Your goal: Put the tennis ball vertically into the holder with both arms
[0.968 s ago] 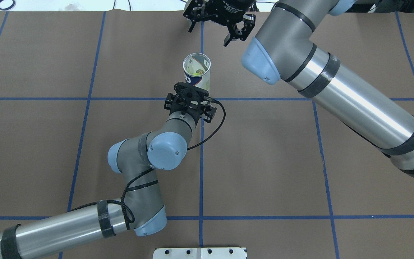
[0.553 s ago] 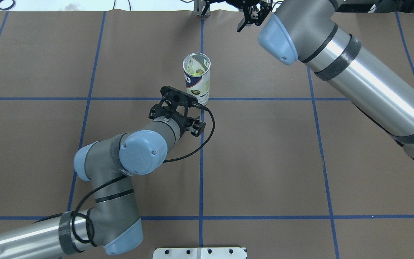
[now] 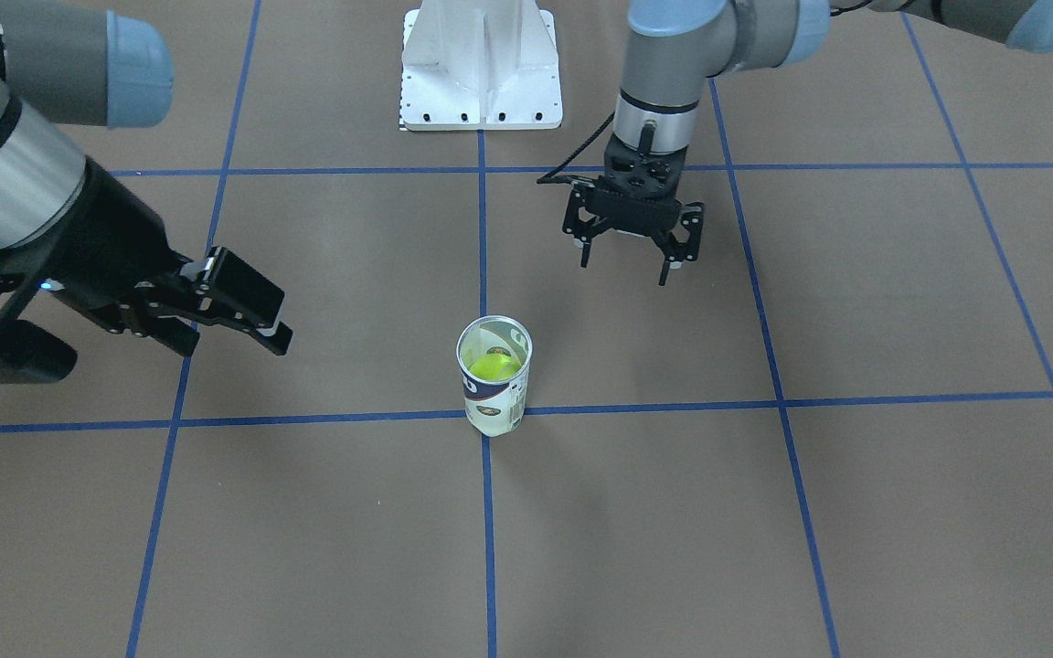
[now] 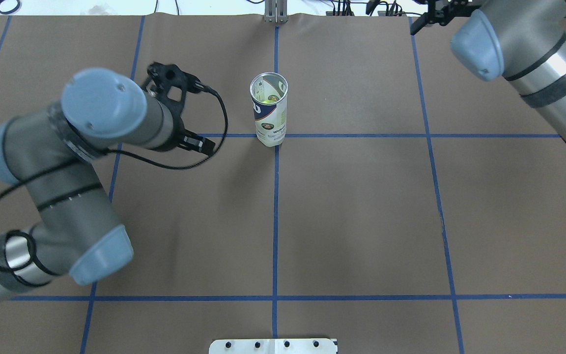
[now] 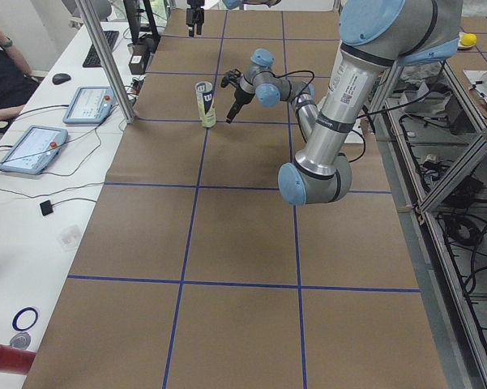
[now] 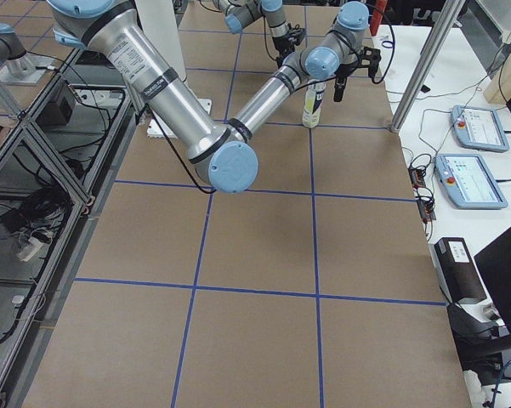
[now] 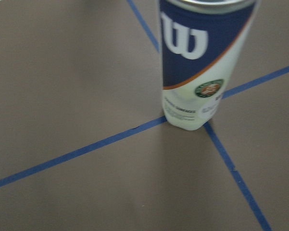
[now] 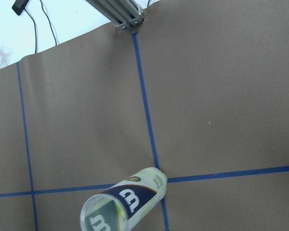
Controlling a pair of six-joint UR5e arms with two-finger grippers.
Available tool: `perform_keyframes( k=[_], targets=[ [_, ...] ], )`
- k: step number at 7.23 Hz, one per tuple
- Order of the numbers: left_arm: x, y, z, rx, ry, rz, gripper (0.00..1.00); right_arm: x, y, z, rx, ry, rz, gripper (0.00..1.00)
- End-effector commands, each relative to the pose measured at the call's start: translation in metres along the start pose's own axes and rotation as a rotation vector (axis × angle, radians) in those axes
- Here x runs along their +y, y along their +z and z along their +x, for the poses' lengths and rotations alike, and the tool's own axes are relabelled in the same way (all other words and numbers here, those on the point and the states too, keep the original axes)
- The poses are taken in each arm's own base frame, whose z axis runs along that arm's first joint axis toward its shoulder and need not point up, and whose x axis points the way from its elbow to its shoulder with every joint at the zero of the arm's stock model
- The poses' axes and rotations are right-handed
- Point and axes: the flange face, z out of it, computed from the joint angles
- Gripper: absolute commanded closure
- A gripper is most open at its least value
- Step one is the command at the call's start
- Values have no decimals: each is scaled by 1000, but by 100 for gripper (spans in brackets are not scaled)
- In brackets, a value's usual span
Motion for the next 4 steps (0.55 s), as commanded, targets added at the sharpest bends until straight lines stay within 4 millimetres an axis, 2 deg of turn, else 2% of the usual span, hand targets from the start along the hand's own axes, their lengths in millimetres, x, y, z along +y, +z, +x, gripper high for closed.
perform_keyframes(
  k=[1,2,3,4],
  targets=[
    [-40,-28,-130,-80,80,-78,1,-25,0,120,87,-107,6,0],
    [-48,-37,-180,-71,53,-100,1,-33,3,178,130,-181,-11,0],
    [-47,-42,-232,-26,-3,-143,1,-48,-4,231,159,-247,-22,0],
    [-39,-47,-287,23,7,-190,0,-51,-6,288,190,-292,-43,0]
  ],
)
